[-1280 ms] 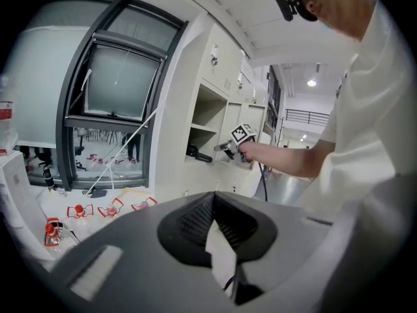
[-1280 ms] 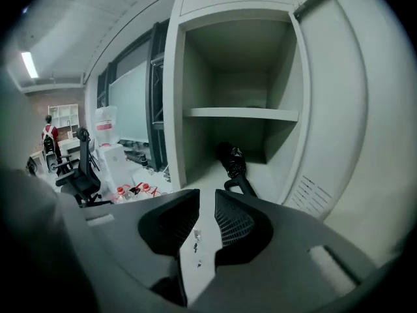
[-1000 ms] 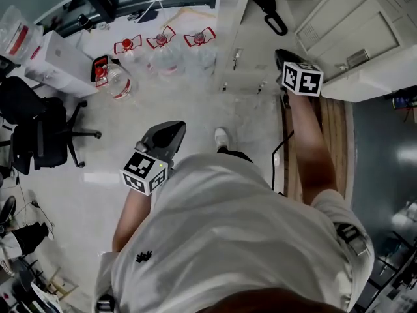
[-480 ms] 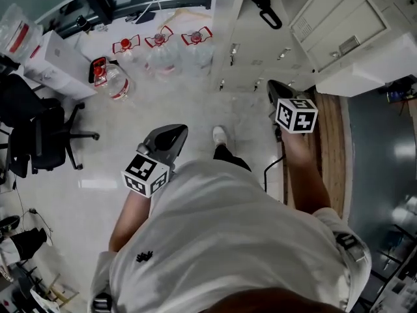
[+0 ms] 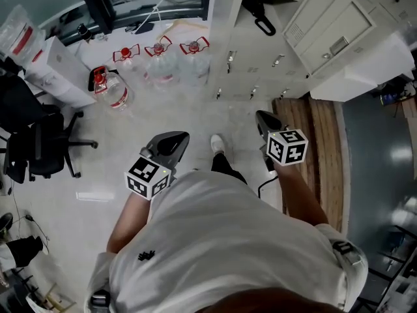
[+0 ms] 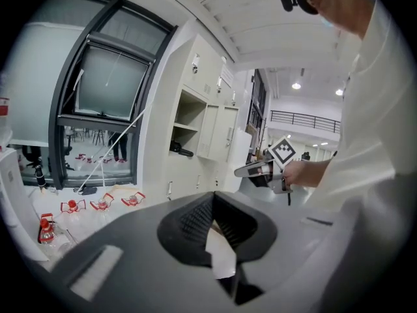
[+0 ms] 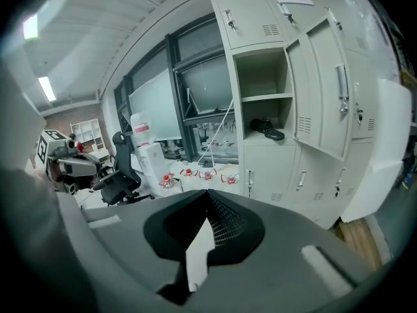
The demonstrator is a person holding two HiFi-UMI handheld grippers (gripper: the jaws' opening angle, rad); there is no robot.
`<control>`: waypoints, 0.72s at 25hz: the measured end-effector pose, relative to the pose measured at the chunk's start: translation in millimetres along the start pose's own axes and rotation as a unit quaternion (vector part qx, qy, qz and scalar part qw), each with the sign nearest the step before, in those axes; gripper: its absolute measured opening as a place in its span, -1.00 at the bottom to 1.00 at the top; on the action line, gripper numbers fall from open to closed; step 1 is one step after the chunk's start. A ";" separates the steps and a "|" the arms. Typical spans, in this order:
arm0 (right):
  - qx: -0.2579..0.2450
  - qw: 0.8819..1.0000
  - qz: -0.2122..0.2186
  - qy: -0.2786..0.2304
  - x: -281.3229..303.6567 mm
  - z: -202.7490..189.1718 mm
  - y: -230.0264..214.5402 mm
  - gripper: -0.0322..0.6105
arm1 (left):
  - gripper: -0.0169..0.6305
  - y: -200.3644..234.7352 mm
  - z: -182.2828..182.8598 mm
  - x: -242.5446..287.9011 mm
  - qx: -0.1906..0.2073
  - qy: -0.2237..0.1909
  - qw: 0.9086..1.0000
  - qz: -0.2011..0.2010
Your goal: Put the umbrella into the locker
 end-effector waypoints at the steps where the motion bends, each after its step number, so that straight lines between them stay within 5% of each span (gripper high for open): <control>1: -0.001 1.000 0.003 0.004 -1.4 -4.8 5.3 -0.89 | -0.78 -0.9 -1.3 -1.9 0.001 0.000 1.000 0.000; 18: -0.010 0.999 0.033 0.005 -4.9 -20.8 47.6 -0.89 | -0.78 -4.1 -11.7 -25.8 -0.009 -0.007 1.000 0.005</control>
Point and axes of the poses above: the fingertips, and each gripper's own axes: x forward along the fingers, y to its left, z out of its top, the point moved 1 cm from there along -x, backward along the fingers, and after that the axes turned 6 degrees about z, right-handed, at the moved point
